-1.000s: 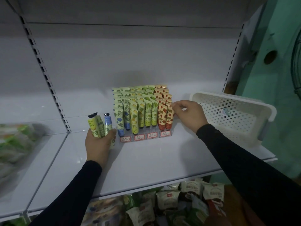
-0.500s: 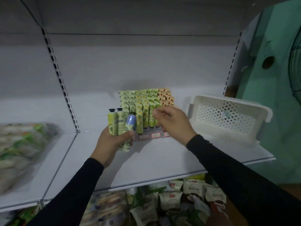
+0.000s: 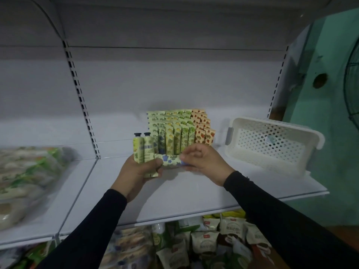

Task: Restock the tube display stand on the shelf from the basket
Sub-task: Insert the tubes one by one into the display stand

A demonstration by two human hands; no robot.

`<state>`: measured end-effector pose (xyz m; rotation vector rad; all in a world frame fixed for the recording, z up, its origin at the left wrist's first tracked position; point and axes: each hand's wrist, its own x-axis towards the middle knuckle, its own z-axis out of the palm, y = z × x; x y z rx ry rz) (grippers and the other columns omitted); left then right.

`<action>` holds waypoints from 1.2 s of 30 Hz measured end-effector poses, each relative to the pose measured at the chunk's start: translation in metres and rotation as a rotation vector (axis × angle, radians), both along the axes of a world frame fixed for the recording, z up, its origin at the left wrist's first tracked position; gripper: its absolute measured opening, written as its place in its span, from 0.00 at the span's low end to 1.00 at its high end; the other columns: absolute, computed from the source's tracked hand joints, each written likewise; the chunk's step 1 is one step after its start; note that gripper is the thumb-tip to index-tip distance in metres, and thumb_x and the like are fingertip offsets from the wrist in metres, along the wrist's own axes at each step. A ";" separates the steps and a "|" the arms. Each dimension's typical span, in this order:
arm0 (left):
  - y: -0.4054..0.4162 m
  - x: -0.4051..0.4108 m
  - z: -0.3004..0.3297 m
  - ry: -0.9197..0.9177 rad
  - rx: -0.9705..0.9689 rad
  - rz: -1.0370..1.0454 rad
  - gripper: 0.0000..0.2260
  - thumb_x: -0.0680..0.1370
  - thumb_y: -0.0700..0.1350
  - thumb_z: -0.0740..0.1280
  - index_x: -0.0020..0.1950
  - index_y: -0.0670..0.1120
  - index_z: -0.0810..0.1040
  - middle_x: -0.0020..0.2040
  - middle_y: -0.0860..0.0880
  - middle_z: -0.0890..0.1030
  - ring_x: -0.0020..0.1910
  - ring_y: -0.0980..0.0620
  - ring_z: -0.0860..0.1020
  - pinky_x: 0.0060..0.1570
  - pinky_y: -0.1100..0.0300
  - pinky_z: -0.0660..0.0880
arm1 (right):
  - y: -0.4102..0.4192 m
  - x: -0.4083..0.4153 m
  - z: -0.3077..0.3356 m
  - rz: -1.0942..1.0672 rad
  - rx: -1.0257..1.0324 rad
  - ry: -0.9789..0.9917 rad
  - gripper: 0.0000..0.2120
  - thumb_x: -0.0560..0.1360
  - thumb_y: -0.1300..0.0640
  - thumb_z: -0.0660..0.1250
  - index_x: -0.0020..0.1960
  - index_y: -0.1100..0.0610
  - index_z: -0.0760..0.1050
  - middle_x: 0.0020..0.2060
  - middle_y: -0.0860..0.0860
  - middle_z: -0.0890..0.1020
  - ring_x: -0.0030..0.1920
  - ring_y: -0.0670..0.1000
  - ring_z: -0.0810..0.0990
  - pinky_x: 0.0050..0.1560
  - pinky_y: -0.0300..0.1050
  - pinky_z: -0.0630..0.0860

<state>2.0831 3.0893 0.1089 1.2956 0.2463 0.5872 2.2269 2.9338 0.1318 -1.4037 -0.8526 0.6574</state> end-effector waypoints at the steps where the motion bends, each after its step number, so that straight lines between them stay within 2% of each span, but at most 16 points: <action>1: 0.001 0.000 0.000 -0.011 -0.008 0.020 0.14 0.68 0.36 0.75 0.52 0.40 0.79 0.39 0.44 0.82 0.33 0.49 0.77 0.37 0.56 0.79 | -0.001 -0.001 -0.002 0.017 -0.071 -0.103 0.09 0.74 0.59 0.71 0.53 0.59 0.76 0.47 0.53 0.82 0.45 0.49 0.83 0.45 0.40 0.81; 4: 0.001 0.002 0.002 -0.015 -0.001 0.080 0.10 0.71 0.35 0.73 0.51 0.40 0.78 0.38 0.45 0.82 0.32 0.50 0.77 0.36 0.57 0.79 | 0.003 -0.006 -0.007 0.053 -0.251 -0.390 0.13 0.74 0.51 0.72 0.57 0.51 0.77 0.48 0.46 0.82 0.47 0.43 0.82 0.50 0.40 0.79; 6: 0.000 0.004 0.003 -0.005 0.033 0.098 0.06 0.74 0.34 0.71 0.49 0.41 0.78 0.36 0.47 0.81 0.31 0.50 0.77 0.35 0.57 0.79 | 0.009 -0.011 -0.006 0.062 -0.278 -0.454 0.15 0.74 0.50 0.71 0.59 0.49 0.76 0.50 0.44 0.81 0.49 0.42 0.81 0.53 0.40 0.78; 9: -0.001 0.006 0.003 0.015 0.104 0.087 0.08 0.74 0.34 0.71 0.51 0.40 0.79 0.37 0.45 0.81 0.32 0.48 0.76 0.35 0.57 0.78 | 0.019 -0.015 -0.002 0.033 -0.260 -0.510 0.19 0.74 0.50 0.72 0.63 0.49 0.74 0.53 0.46 0.80 0.52 0.45 0.81 0.57 0.45 0.79; 13: 0.001 0.008 0.005 0.011 0.137 0.092 0.09 0.74 0.35 0.71 0.53 0.40 0.80 0.38 0.44 0.81 0.32 0.48 0.76 0.36 0.56 0.78 | 0.028 -0.017 0.006 0.033 -0.254 -0.607 0.23 0.74 0.53 0.71 0.67 0.49 0.70 0.46 0.43 0.78 0.49 0.47 0.80 0.53 0.46 0.80; 16: 0.006 0.007 0.004 -0.006 0.108 0.160 0.06 0.75 0.38 0.71 0.52 0.43 0.80 0.39 0.47 0.83 0.33 0.50 0.80 0.35 0.58 0.79 | 0.031 -0.014 0.011 0.012 -0.216 -0.637 0.21 0.75 0.54 0.70 0.66 0.49 0.70 0.44 0.46 0.80 0.46 0.50 0.82 0.47 0.46 0.80; 19: 0.021 0.006 0.001 0.038 0.098 0.335 0.06 0.76 0.41 0.72 0.50 0.43 0.78 0.40 0.46 0.83 0.33 0.50 0.80 0.36 0.56 0.79 | 0.033 -0.007 0.020 -0.168 -0.157 -0.630 0.16 0.77 0.51 0.67 0.63 0.55 0.73 0.45 0.52 0.81 0.46 0.51 0.81 0.48 0.48 0.79; 22: 0.036 0.009 0.004 0.062 0.092 0.449 0.07 0.76 0.43 0.72 0.50 0.44 0.77 0.42 0.44 0.81 0.33 0.50 0.79 0.37 0.55 0.80 | 0.041 0.000 0.033 -0.309 -0.096 -0.649 0.13 0.78 0.51 0.64 0.47 0.61 0.76 0.41 0.59 0.81 0.44 0.57 0.82 0.46 0.53 0.80; 24: 0.044 0.015 0.011 0.070 0.113 0.484 0.07 0.76 0.46 0.72 0.49 0.45 0.76 0.42 0.44 0.80 0.34 0.49 0.79 0.39 0.54 0.79 | 0.049 0.005 0.039 -0.361 -0.069 -0.653 0.15 0.78 0.52 0.64 0.36 0.60 0.72 0.35 0.62 0.78 0.43 0.63 0.82 0.39 0.48 0.75; 25: 0.048 0.019 0.015 0.079 0.131 0.494 0.08 0.76 0.47 0.72 0.49 0.46 0.76 0.42 0.44 0.80 0.35 0.48 0.78 0.39 0.53 0.79 | 0.053 0.006 0.042 -0.378 -0.057 -0.657 0.15 0.78 0.53 0.64 0.35 0.59 0.72 0.34 0.62 0.77 0.43 0.63 0.82 0.38 0.46 0.73; 26: 0.051 0.022 0.018 0.092 0.149 0.501 0.09 0.75 0.48 0.72 0.49 0.46 0.76 0.42 0.44 0.80 0.35 0.48 0.79 0.39 0.53 0.79 | 0.056 0.006 0.046 -0.387 -0.045 -0.657 0.12 0.77 0.53 0.64 0.38 0.57 0.75 0.35 0.58 0.79 0.43 0.60 0.83 0.39 0.46 0.74; 27: 0.054 0.026 0.020 0.102 0.161 0.506 0.11 0.75 0.50 0.73 0.49 0.45 0.76 0.41 0.44 0.80 0.34 0.48 0.79 0.38 0.54 0.79 | 0.058 0.004 0.049 -0.389 -0.034 -0.654 0.08 0.77 0.53 0.65 0.45 0.55 0.80 0.37 0.54 0.81 0.44 0.56 0.83 0.43 0.46 0.77; 28: 0.056 0.030 0.022 0.111 0.164 0.507 0.13 0.75 0.51 0.73 0.50 0.44 0.76 0.41 0.45 0.80 0.34 0.49 0.78 0.37 0.55 0.78 | 0.060 0.003 0.051 -0.404 -0.036 -0.660 0.08 0.77 0.54 0.65 0.52 0.55 0.81 0.41 0.50 0.82 0.45 0.52 0.83 0.47 0.44 0.78; 29: 0.057 0.034 0.024 0.119 0.166 0.506 0.14 0.74 0.52 0.73 0.51 0.44 0.76 0.41 0.45 0.79 0.33 0.49 0.78 0.36 0.56 0.78 | 0.062 0.002 0.052 -0.423 -0.041 -0.683 0.10 0.77 0.54 0.66 0.56 0.55 0.80 0.44 0.48 0.81 0.46 0.48 0.81 0.49 0.38 0.76; 32: 0.059 0.044 0.027 0.157 0.185 0.516 0.19 0.73 0.55 0.73 0.53 0.42 0.77 0.39 0.46 0.79 0.31 0.50 0.78 0.33 0.58 0.77 | 0.067 0.000 0.050 -0.462 -0.061 -0.778 0.10 0.76 0.55 0.67 0.55 0.56 0.82 0.45 0.46 0.81 0.45 0.43 0.76 0.42 0.22 0.66; 36: 0.061 0.051 0.027 0.193 0.235 0.527 0.20 0.73 0.57 0.73 0.51 0.41 0.78 0.38 0.47 0.79 0.31 0.50 0.77 0.33 0.58 0.76 | 0.072 -0.003 0.045 -0.497 -0.069 -0.832 0.09 0.76 0.55 0.68 0.53 0.56 0.83 0.48 0.47 0.85 0.44 0.41 0.76 0.39 0.17 0.63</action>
